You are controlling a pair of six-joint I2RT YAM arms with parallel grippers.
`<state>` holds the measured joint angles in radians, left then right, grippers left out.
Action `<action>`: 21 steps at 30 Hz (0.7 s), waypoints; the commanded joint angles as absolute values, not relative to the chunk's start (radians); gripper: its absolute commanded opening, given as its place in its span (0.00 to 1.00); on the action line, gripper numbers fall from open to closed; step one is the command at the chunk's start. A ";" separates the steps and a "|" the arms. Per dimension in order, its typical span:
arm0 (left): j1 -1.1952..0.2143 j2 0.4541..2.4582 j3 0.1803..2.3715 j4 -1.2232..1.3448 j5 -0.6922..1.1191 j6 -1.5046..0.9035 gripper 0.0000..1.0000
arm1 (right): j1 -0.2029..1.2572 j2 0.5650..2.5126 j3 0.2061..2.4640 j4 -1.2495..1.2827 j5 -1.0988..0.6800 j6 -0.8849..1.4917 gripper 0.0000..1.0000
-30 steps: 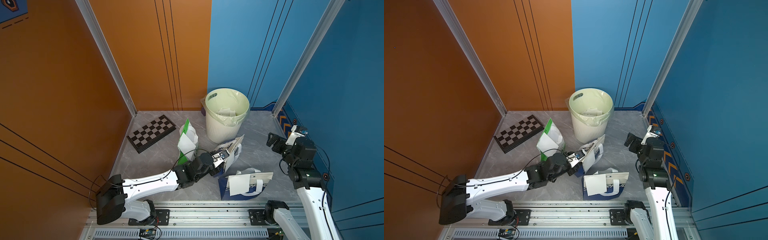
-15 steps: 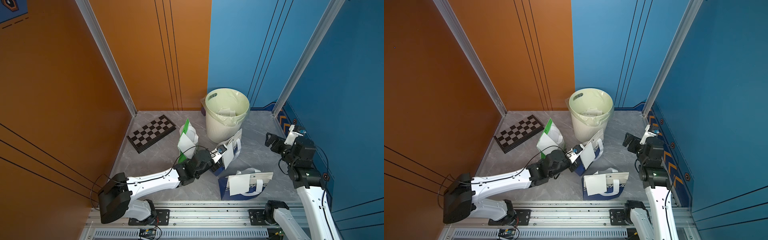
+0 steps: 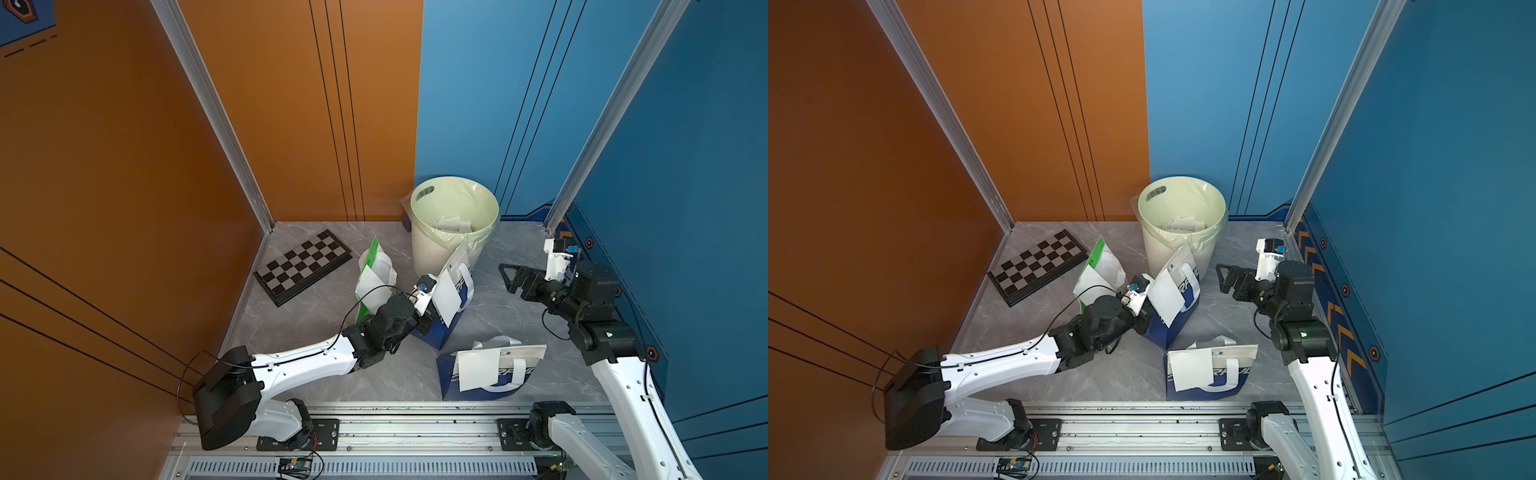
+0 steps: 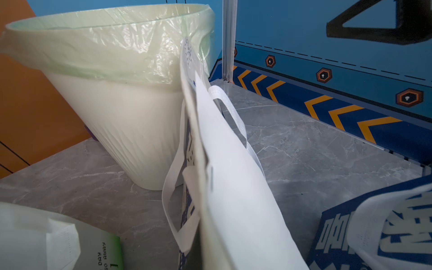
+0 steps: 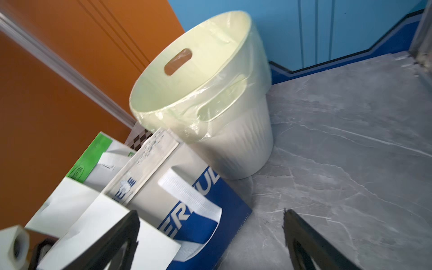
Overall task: Shred takeout receipts and throw away
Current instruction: Pick up the takeout bag at the center of the board.
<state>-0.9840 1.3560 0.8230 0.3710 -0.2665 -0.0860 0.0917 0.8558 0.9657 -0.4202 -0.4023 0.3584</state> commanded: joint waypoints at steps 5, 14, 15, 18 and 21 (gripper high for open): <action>-0.972 1.312 0.826 0.445 -0.271 -0.200 0.00 | 0.319 0.854 0.971 -0.438 -0.325 0.147 0.97; -0.969 1.281 0.820 0.443 -0.303 -0.288 0.00 | 0.629 0.886 0.922 -0.410 0.048 -0.337 0.93; -0.969 1.276 0.819 0.442 -0.305 -0.297 0.00 | 0.656 0.887 0.914 -0.395 0.087 -0.402 0.93; -0.967 1.263 0.818 0.443 -0.319 -0.328 0.00 | 0.670 0.888 0.899 -0.359 0.085 -0.527 0.93; -0.965 1.244 0.814 0.440 -0.336 -0.353 0.00 | 0.661 0.888 0.879 -0.333 0.037 -0.621 0.94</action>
